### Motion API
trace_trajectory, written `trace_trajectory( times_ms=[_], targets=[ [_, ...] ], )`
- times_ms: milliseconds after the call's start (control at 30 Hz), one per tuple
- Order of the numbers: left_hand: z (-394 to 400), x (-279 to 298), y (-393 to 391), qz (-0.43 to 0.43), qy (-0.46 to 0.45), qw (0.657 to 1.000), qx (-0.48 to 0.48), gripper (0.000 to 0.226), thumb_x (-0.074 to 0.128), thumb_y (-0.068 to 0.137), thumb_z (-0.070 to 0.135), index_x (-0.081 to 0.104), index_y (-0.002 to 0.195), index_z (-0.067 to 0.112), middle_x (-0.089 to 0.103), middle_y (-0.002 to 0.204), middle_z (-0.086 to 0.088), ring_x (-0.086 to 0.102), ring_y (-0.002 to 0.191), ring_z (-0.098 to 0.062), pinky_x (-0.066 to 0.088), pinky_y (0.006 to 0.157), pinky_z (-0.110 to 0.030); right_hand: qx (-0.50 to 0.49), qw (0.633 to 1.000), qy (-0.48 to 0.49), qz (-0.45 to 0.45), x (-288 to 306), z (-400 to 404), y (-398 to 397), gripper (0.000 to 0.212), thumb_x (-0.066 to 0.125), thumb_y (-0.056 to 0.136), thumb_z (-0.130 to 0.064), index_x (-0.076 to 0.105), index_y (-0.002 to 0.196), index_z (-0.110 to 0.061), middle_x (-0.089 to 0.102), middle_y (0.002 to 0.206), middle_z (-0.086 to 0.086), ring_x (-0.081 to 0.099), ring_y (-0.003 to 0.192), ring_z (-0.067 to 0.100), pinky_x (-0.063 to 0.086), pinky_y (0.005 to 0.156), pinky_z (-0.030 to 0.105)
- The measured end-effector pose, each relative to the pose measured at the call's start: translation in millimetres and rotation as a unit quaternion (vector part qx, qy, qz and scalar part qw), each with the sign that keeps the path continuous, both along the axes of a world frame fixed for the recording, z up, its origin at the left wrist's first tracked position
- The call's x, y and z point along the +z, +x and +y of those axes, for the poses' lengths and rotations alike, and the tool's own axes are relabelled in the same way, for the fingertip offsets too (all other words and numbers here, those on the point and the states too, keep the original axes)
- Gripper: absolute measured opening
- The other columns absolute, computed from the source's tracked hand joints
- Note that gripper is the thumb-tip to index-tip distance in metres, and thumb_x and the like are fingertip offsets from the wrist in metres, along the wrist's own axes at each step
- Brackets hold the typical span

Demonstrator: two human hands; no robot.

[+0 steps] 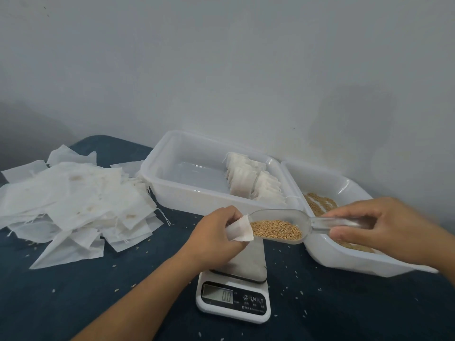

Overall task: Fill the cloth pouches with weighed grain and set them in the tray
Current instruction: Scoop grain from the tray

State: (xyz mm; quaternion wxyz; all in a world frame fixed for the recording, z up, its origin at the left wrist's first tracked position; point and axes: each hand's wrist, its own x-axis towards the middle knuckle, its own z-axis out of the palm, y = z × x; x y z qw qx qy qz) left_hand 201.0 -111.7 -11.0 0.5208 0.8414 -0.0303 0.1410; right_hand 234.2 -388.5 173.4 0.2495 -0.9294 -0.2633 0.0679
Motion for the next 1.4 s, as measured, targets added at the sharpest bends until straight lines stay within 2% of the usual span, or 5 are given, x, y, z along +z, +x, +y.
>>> trace_trajectory(
  times_ms=[633, 933, 1100, 1233, 1400],
  targets=[
    [-0.1, -1.0, -0.1, -0.006, -0.004, 1.000, 0.001, 0.030, 0.082, 0.082, 0.039, 0.057, 0.099, 0.041, 0.064, 0.098, 0.020, 0.063, 0.092, -0.001, 0.057, 0.075, -0.019, -0.019, 1.000, -0.006, -0.001, -0.7, -2.5, -1.3, 0.027, 0.081, 0.067, -0.053, 0.078, 0.093, -0.056, 0.079, 0.088, -0.016, 0.071, 0.074, 0.000, 0.047, 0.065, 0.005],
    [-0.9, 5.8, -2.5, 0.001, -0.076, 0.997, -0.003, 0.026, 0.081, 0.082, 0.034, 0.058, 0.092, 0.035, 0.063, 0.086, 0.021, 0.062, 0.082, 0.004, 0.047, 0.061, -0.012, -0.019, 0.999, 0.029, 0.022, -13.2, -7.0, 0.3, 0.028, 0.076, 0.069, -0.053, 0.076, 0.097, -0.059, 0.077, 0.100, -0.025, 0.071, 0.094, -0.006, 0.048, 0.083, 0.017],
    [-0.7, 10.6, -3.0, 0.011, -0.123, 0.992, -0.001, 0.025, 0.082, 0.082, 0.036, 0.059, 0.091, 0.035, 0.064, 0.083, 0.020, 0.061, 0.076, 0.006, 0.045, 0.059, -0.008, -0.035, 0.993, 0.096, 0.051, -29.6, -9.5, 3.8, 0.028, 0.076, 0.071, -0.050, 0.080, 0.098, -0.049, 0.078, 0.102, -0.019, 0.070, 0.086, -0.009, 0.046, 0.066, 0.003],
    [-1.5, 14.3, -2.9, 0.022, -0.178, 0.984, 0.003, 0.020, 0.082, 0.085, 0.032, 0.065, 0.095, 0.028, 0.068, 0.084, 0.010, 0.060, 0.066, 0.003, 0.047, 0.058, -0.012, -0.042, 0.984, 0.157, 0.077, -48.2, -11.7, 7.2, 0.034, 0.076, 0.068, -0.052, 0.081, 0.101, -0.046, 0.073, 0.080, -0.011, 0.052, 0.056, 0.010, 0.040, 0.050, 0.015],
    [-1.4, 20.7, -5.1, 0.042, -0.266, 0.963, -0.006, 0.016, 0.079, 0.084, 0.029, 0.069, 0.096, 0.026, 0.066, 0.076, 0.014, 0.058, 0.065, 0.000, 0.046, 0.062, -0.019, -0.051, 0.957, 0.269, 0.096, -70.4, -6.2, 6.2, 0.038, 0.076, 0.071, -0.047, 0.082, 0.107, -0.036, 0.064, 0.075, 0.002, 0.034, 0.050, 0.010, 0.033, 0.047, 0.018]
  ],
)
